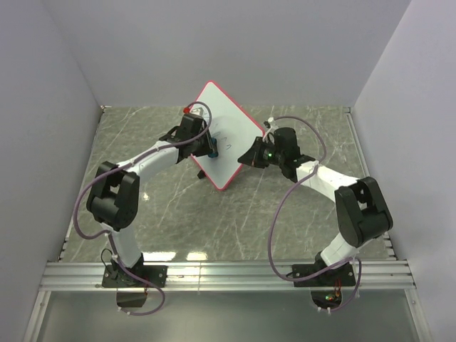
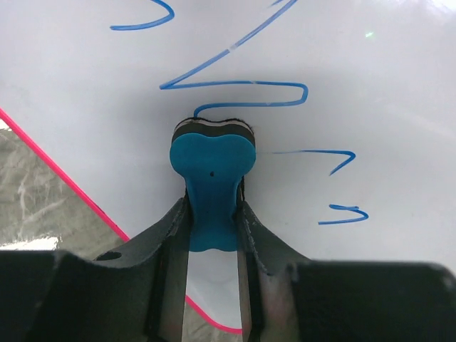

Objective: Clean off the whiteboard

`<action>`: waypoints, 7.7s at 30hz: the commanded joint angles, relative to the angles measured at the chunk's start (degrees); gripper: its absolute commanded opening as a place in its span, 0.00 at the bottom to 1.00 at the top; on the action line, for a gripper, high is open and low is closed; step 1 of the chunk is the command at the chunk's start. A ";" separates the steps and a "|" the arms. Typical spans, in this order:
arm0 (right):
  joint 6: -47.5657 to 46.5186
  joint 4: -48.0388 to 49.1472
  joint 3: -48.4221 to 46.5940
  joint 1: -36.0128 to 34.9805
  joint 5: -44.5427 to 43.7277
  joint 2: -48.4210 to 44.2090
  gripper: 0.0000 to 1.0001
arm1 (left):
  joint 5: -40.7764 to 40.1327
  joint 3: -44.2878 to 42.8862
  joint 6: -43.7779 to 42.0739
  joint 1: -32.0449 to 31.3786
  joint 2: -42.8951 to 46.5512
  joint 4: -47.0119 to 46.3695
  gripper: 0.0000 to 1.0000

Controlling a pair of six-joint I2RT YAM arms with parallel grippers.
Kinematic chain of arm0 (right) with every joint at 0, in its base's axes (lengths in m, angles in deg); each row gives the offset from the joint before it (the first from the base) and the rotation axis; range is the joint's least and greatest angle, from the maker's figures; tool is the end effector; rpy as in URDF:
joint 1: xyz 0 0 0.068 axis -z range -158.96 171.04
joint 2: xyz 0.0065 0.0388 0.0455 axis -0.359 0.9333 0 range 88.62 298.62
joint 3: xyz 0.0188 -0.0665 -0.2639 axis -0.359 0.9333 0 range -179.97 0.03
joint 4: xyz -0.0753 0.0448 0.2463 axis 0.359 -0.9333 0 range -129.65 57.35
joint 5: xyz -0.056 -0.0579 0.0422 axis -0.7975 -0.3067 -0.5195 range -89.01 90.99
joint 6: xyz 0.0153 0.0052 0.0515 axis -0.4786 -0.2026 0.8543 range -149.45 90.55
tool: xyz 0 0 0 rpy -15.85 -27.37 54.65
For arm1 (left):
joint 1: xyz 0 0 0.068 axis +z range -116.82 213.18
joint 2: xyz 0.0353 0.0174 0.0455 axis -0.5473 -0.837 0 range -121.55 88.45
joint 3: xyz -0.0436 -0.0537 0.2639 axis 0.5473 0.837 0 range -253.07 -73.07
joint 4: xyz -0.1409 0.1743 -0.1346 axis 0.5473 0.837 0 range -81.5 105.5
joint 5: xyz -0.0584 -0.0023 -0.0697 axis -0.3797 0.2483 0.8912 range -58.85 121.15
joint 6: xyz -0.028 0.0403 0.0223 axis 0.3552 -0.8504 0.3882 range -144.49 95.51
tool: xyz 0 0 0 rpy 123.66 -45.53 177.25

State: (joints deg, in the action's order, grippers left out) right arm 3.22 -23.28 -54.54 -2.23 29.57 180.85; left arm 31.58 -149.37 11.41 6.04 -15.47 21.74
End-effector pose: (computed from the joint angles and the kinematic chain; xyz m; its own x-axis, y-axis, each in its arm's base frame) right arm 0.3180 0.1553 0.2251 -0.7626 0.1881 -0.6189 -0.3828 0.6401 0.6662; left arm 0.3659 -0.1879 0.2376 -0.7420 -0.2787 -0.6098 0.0321 0.8937 -0.4475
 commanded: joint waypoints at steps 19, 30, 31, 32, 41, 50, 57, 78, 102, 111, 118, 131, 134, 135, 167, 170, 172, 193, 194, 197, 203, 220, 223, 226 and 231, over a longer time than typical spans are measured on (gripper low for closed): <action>-0.94 -14.64 -2.39 -3.54 8.51 4.10 0.00 | 16.71 -10.90 -0.39 -6.97 -6.30 -7.17 0.00; -0.50 -14.55 -1.25 -3.54 7.99 3.49 0.00 | 14.60 -5.89 -0.83 0.85 -7.26 -5.85 0.00; -0.50 -14.64 -1.24 -3.63 7.98 3.31 0.00 | 14.26 -5.36 -0.66 1.73 -7.52 -5.50 0.00; -0.58 -14.81 -1.24 -3.63 7.90 3.40 0.00 | 14.08 -5.18 -0.48 3.39 -7.87 -4.98 0.00; -0.67 -15.43 -1.95 -3.63 7.63 4.28 0.00 | 12.49 -3.08 -1.98 6.75 -10.25 -3.21 0.00; -0.23 -15.26 -4.49 -3.63 7.98 6.56 0.00 | 15.74 6.85 -3.03 -0.80 -4.02 -5.59 0.00; -0.06 -15.25 -5.81 -3.72 8.16 7.79 0.00 | 15.57 1.77 -4.26 -1.87 -3.74 -2.69 0.00; -2.08 -16.91 -7.30 -3.63 6.75 10.07 0.00 | 13.38 -9.49 -2.42 2.97 -11.22 7.23 0.00; -2.96 -15.43 -6.17 -3.63 7.90 10.43 0.00 | 13.02 -17.65 -8.83 -1.87 -11.21 11.71 0.00; -8.49 -22.54 -10.20 -3.72 9.30 11.66 0.00 | 14.60 -27.85 -8.30 1.55 -19.47 13.39 0.00; -9.20 -24.05 -13.64 -3.63 10.71 14.30 0.00 | 15.65 -25.32 -7.34 7.44 -22.12 13.40 0.00; -10.52 -25.53 -13.73 -3.63 10.01 14.83 0.00 | 22.51 -36.20 -7.43 12.11 -23.26 14.45 0.00; -10.43 -25.01 -12.32 -3.71 10.36 14.30 0.00 | 24.71 -39.19 -6.54 11.32 -24.40 14.19 0.00; -10.43 -25.10 -11.80 -3.63 10.27 14.21 0.00 | 24.97 -39.89 -6.46 10.44 -24.75 14.27 0.00; -14.21 -28.61 -5.55 -3.63 6.05 6.57 0.00 | 15.75 -30.86 -7.69 9.55 -27.21 16.03 0.00; -14.30 -28.97 -5.46 -3.63 5.79 6.04 0.00 | 13.65 -27.95 -8.30 10.17 -26.86 16.12 0.00; -14.30 -28.97 -5.38 -3.54 5.61 5.60 0.00 | 13.46 -26.28 -8.57 10.52 -26.86 16.12 0.00; -15.53 -29.23 -4.58 -2.93 6.05 6.83 0.00 | 15.04 -46.75 -4.09 2.35 -29.14 17.09 0.00; -15.53 -29.23 -4.58 -3.01 5.96 6.83 0.00 | 15.48 -47.45 -3.65 2.35 -29.67 17.17 0.00; -15.44 -29.14 -4.50 -3.10 6.05 6.83 0.00 | 16.79 -48.07 -3.47 2.35 -30.29 16.65 0.00; -15.35 -28.97 -4.76 -3.01 6.05 7.18 0.00 | 25.75 -48.61 -1.63 2.35 -30.03 10.60 0.00; -15.17 -29.23 -4.32 -3.10 5.17 6.13 0.00 | 20.59 -23.08 -2.77 9.89 -24.33 8.04 0.00; -14.83 -28.79 -3.97 -3.10 5.35 5.95 0.00 | 18.74 -15.67 -2.24 13.76 -22.56 7.33 0.00; -14.65 -28.52 -4.06 -3.10 5.61 6.04 0.00 | 19.61 -12.92 -1.36 16.75 -22.73 7.68 0.00; -14.65 -28.44 -4.32 -3.01 5.96 6.65 0.00 | 20.92 -15.72 -2.85 17.03 -24.31 9.36 0.00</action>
State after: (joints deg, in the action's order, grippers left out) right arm 1.51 -32.75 -62.06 -1.07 30.23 185.92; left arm 55.43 -165.93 10.84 26.20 -34.20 26.63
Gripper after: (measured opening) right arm 0.142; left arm 0.307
